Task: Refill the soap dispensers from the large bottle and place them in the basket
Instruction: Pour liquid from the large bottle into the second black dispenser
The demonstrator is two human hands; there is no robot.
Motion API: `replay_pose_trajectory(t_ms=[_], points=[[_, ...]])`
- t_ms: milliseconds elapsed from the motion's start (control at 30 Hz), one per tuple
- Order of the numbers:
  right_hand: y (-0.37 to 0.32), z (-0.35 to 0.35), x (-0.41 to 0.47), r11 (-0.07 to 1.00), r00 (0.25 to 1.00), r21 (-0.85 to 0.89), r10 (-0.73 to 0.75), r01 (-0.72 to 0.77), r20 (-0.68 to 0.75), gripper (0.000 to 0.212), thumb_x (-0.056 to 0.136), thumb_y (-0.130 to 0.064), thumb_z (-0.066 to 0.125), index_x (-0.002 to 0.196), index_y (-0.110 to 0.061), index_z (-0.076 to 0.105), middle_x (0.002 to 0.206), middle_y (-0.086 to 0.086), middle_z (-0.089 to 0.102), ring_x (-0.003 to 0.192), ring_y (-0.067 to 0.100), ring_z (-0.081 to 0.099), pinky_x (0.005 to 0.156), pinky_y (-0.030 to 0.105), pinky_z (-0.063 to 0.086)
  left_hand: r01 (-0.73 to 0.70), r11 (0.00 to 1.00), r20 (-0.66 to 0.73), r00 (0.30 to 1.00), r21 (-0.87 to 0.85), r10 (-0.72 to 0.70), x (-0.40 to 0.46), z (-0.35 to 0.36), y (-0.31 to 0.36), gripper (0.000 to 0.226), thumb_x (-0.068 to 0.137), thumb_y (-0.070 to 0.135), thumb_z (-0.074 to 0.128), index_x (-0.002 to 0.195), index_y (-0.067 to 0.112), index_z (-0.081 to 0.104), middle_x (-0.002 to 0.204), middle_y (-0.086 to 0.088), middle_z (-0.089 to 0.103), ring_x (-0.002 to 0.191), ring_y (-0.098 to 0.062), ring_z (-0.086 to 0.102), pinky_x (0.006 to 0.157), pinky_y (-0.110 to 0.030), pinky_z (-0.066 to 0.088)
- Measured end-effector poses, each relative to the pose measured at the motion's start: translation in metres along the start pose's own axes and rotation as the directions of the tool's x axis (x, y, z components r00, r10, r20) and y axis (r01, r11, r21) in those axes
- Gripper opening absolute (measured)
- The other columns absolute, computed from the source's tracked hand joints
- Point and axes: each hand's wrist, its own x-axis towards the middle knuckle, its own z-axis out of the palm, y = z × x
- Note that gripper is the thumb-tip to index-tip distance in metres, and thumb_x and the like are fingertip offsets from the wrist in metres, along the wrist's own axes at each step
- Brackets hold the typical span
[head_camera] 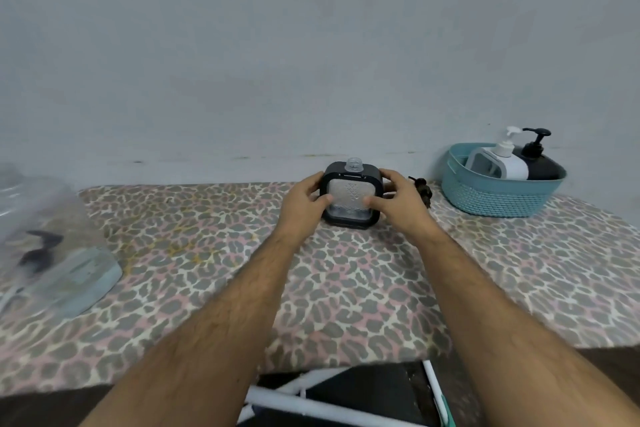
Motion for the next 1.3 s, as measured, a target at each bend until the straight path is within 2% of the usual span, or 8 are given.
replay_pose_trajectory(t_ms=[200, 433, 533, 633, 733, 900, 1067, 1300], points=[[-0.032, 0.030, -0.053, 0.998, 0.989, 0.045, -0.058, 0.052, 0.134, 0.060, 0.084, -0.007, 0.077, 0.137, -0.018, 0.051, 0.108, -0.003, 0.061, 0.092, 0.008, 0.060, 0.072, 0.021, 0.050, -0.013, 1.000, -0.121, 0.993, -0.012, 0.011, -0.055, -0.050, 0.001, 0.045, 0.094, 0.008, 0.061, 0.137, 0.021, 0.057, 0.133, 0.002, 0.062, 0.120, -0.013, 0.059, 0.100, -0.044, 0.052], [-0.048, 0.073, -0.108, 0.994, 0.974, 0.104, -0.065, 0.043, 0.218, 0.049, 0.086, -0.004, 0.075, 0.122, -0.018, 0.045, 0.111, -0.003, 0.058, 0.103, 0.015, 0.062, 0.076, 0.022, 0.053, -0.019, 1.000, -0.175, 0.984, -0.015, 0.017, -0.120, -0.094, 0.003, 0.047, 0.094, 0.003, 0.058, 0.137, 0.022, 0.057, 0.128, 0.007, 0.064, 0.112, -0.008, 0.062, 0.097, -0.035, 0.055], [-0.050, 0.085, -0.121, 0.994, 0.970, 0.108, -0.057, 0.033, 0.237, 0.049, 0.087, -0.005, 0.075, 0.124, -0.016, 0.044, 0.115, 0.000, 0.059, 0.105, 0.016, 0.062, 0.079, 0.025, 0.053, -0.029, 1.000, -0.190, 0.981, 0.006, 0.030, -0.136, -0.105, 0.001, 0.046, 0.095, 0.002, 0.058, 0.138, 0.020, 0.056, 0.129, 0.006, 0.063, 0.103, -0.002, 0.062, 0.086, -0.018, 0.055], [-0.051, 0.091, -0.128, 0.995, 0.969, 0.094, -0.046, 0.024, 0.244, 0.051, 0.086, -0.005, 0.075, 0.124, -0.019, 0.045, 0.119, 0.002, 0.060, 0.108, 0.020, 0.063, 0.090, 0.037, 0.056, -0.031, 0.999, -0.192, 0.981, 0.007, 0.032, -0.148, -0.111, -0.002, 0.047, 0.095, 0.001, 0.057, 0.138, 0.019, 0.056, 0.131, 0.003, 0.063, 0.108, -0.004, 0.061, 0.083, -0.012, 0.053], [-0.051, 0.093, -0.132, 0.996, 0.973, 0.084, -0.053, 0.034, 0.225, 0.049, 0.086, -0.005, 0.075, 0.122, -0.021, 0.046, 0.116, -0.001, 0.061, 0.107, 0.020, 0.064, 0.087, 0.036, 0.056, -0.011, 1.000, -0.169, 0.985, -0.003, 0.010, -0.152, -0.112, -0.006, 0.047, 0.097, 0.003, 0.055, 0.141, 0.018, 0.053, 0.135, 0.002, 0.060, 0.112, -0.005, 0.059, 0.079, -0.008, 0.049], [-0.047, 0.095, -0.138, 0.996, 0.983, 0.080, -0.046, 0.032, 0.178, 0.049, 0.088, -0.008, 0.074, 0.125, -0.017, 0.045, 0.115, 0.000, 0.060, 0.103, 0.016, 0.064, 0.075, 0.026, 0.055, 0.016, 1.000, -0.138, 0.990, -0.018, -0.018, -0.154, -0.112, -0.009, 0.048, 0.098, 0.007, 0.055, 0.144, 0.015, 0.047, 0.140, -0.001, 0.057, 0.126, -0.011, 0.055, 0.093, -0.016, 0.047], [-0.046, 0.101, -0.140, 0.997, 0.990, 0.066, -0.045, 0.036, 0.131, 0.045, 0.088, -0.011, 0.075, 0.122, -0.016, 0.046, 0.110, -0.003, 0.060, 0.095, 0.009, 0.062, 0.071, 0.024, 0.055, 0.012, 0.999, -0.150, 0.988, -0.034, -0.017, -0.158, -0.115, -0.008, 0.048, 0.096, 0.010, 0.060, 0.143, 0.014, 0.049, 0.137, -0.001, 0.058, 0.118, -0.007, 0.057, 0.084, -0.009, 0.049], [-0.049, 0.119, -0.145, 0.995, 0.995, -0.032, -0.097, 0.099, 0.038, 0.044, 0.083, -0.019, 0.080, 0.112, -0.017, 0.046, 0.096, -0.009, 0.059, 0.085, 0.008, 0.062, 0.063, 0.022, 0.050, -0.007, 0.999, -0.289, 0.957, 0.035, 0.017, -0.168, -0.135, -0.004, 0.041, 0.096, 0.019, 0.062, 0.137, 0.017, 0.056, 0.133, 0.006, 0.062, 0.113, -0.005, 0.059, 0.101, -0.030, 0.050]])
